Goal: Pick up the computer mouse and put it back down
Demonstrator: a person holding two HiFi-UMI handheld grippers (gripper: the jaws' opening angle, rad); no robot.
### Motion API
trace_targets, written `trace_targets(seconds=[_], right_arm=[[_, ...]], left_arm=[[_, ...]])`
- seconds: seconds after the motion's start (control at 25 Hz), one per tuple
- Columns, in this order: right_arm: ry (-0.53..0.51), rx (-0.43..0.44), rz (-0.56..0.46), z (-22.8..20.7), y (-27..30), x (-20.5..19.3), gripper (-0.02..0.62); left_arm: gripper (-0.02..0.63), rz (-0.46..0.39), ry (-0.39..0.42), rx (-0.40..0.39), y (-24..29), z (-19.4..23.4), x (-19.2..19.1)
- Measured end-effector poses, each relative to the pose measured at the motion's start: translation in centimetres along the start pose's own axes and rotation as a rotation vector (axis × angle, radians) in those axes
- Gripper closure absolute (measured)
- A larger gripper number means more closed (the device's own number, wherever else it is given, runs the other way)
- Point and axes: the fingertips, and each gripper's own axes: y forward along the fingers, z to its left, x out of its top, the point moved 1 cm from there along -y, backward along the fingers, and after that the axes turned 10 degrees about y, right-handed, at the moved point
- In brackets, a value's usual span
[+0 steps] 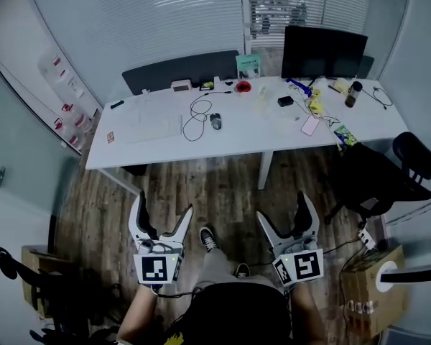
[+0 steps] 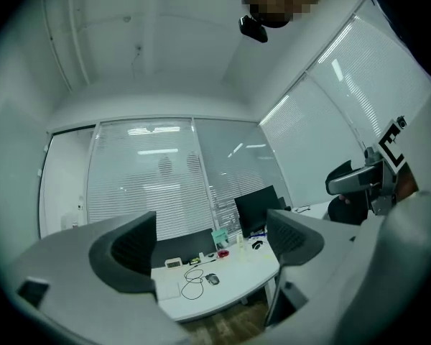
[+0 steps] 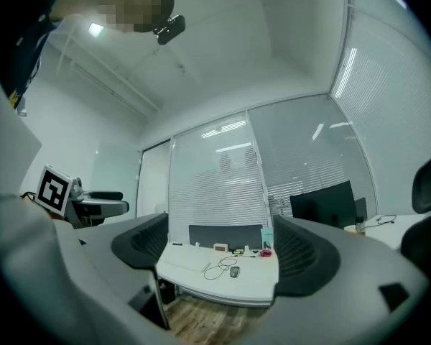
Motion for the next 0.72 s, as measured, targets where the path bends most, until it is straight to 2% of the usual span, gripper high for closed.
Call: trace_targets(seconds=[0.08,0.16,0.32,0.48,0.6,0.72], right_arm=[[-0.029,0.003,-0.002,-0.5,0.6,0.3,0.079],[-0.056,-0.014,0.009,-1.4,1.1,0.3,0.049],[-0.034,-0.018,0.035,-0.5,3.6,-1.0,0.043],[-0.019,-0.005,0.062,-0.3,7.9,-2.1,0.043],[-0.023,-0.007,0.082,-0.4,12.6,-3.0,0.043],[0.018,-0.009,0.119,0.3,19.0,-4.8,0.043]], left_arm=[[0.138,-0.001,-0.016,0.010,0.9,0.1,-0.2],[0.138,0.004,-0.026,0.000,2.0,-0.2,-1.0],[0.138,0.050,-0.019,0.016,2.6,2.8,-2.9],[0.138,0.070,-0.023,0.033,5.3,5.5,-4.3],[0.138,0.077,-0.030,0.026,8.4,7.8,-6.4],[0.138,0.101,-0.037,0.030,11.9,11.6,-9.3]])
